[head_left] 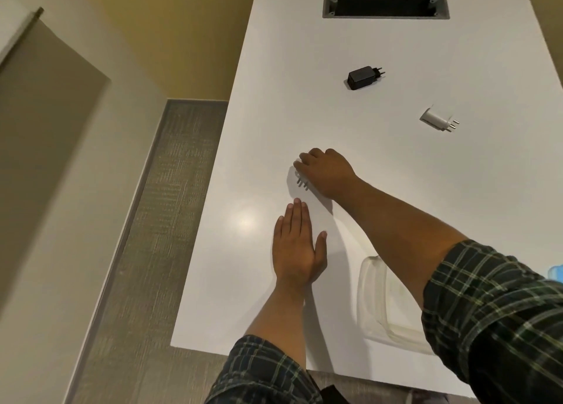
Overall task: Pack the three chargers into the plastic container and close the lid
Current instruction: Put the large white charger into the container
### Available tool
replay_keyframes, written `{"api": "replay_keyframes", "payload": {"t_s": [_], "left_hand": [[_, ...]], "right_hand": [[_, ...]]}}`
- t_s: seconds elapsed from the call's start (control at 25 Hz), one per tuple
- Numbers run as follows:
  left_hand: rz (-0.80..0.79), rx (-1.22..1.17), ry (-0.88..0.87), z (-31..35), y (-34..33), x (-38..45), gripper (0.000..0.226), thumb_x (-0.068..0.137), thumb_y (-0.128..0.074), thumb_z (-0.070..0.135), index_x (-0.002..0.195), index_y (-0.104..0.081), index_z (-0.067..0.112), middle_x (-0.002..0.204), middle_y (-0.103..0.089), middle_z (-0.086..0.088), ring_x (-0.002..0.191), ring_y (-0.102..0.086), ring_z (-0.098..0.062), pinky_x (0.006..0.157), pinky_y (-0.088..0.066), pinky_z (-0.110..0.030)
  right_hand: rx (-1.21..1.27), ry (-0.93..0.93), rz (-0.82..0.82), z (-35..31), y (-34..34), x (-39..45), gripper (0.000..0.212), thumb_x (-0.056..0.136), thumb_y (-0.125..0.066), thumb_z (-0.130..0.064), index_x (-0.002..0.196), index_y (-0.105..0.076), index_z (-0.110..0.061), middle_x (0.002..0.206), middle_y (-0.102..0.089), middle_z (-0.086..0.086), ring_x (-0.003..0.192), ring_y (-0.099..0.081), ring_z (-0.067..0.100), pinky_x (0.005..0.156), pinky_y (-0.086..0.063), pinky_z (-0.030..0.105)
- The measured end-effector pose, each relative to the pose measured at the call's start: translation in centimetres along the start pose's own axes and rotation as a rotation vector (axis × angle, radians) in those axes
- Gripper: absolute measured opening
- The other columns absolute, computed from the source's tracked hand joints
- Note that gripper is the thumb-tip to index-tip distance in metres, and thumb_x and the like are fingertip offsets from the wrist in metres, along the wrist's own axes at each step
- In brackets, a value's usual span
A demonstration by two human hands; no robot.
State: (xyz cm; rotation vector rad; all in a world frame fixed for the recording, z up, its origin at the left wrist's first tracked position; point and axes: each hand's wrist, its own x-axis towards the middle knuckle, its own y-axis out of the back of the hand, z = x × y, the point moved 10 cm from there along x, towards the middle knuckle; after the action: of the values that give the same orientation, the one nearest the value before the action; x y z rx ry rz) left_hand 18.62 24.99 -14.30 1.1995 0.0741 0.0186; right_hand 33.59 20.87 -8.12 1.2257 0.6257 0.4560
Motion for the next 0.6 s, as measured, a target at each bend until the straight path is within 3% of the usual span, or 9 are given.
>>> {"api": "replay_keyframes", "payload": {"t_s": [0.12,0.2,0.28,0.4,0.6], "left_hand": [[0.002,-0.010,-0.008,0.0,0.1,0.1,0.073,0.102,-0.022,0.059,0.163,-0.016,0.020,0.171,-0.016,0.003,0.159,-0.013,-0.015,0.127,-0.021,-0.041],[0.010,-0.007,-0.015,0.1,0.0,0.0,0.074,0.102,-0.023,0.059,0.163,-0.017,0.019,0.171,-0.016,0.003,0.159,-0.013,-0.015,0.127,-0.021,-0.041],[0.021,-0.003,-0.037,0.1,0.0,0.0,0.074,0.102,-0.027,0.057,0.163,-0.018,0.017,0.171,-0.016,0.001,0.160,-0.012,-0.015,0.128,-0.020,-0.039],[0.011,0.050,-0.052,-0.3,-0.1,0.4,0.072,0.103,-0.033,0.050,0.162,-0.021,0.011,0.171,-0.019,-0.004,0.159,-0.016,-0.019,0.128,-0.020,-0.039],[-0.174,0.179,-0.109,0.3,-0.5,0.7,0.070,0.108,-0.026,0.047,0.163,-0.009,0.008,0.172,-0.003,-0.007,0.160,-0.004,-0.022,0.130,-0.011,-0.039]], "right_hand": [[-0.159,0.092,0.150,-1.1,1.7,-1.1,0.032,0.094,-0.041,-0.007,0.106,-0.069,-0.016,0.097,-0.068,-0.001,0.089,-0.064,0.020,0.065,-0.044,0.031],[-0.239,0.065,0.215,-0.9,2.2,-2.1,0.038,0.087,-0.036,-0.003,0.089,-0.071,-0.020,0.082,-0.066,-0.005,0.076,-0.064,0.016,0.062,-0.045,0.028],[-0.148,-0.074,0.285,0.7,2.8,-3.4,0.016,0.079,-0.059,-0.011,0.091,-0.069,-0.013,0.084,-0.067,0.001,0.077,-0.063,0.021,0.067,-0.047,0.032],[0.195,-0.340,0.266,4.0,1.9,-5.7,0.045,0.072,-0.077,-0.034,0.103,-0.063,-0.005,0.095,-0.065,0.011,0.084,-0.060,0.031,0.071,-0.043,0.037],[0.526,-0.609,0.481,8.4,3.0,-14.0,0.060,0.075,-0.072,-0.057,0.112,-0.060,-0.011,0.101,-0.062,0.008,0.087,-0.060,0.028,0.069,-0.048,0.035]]}}
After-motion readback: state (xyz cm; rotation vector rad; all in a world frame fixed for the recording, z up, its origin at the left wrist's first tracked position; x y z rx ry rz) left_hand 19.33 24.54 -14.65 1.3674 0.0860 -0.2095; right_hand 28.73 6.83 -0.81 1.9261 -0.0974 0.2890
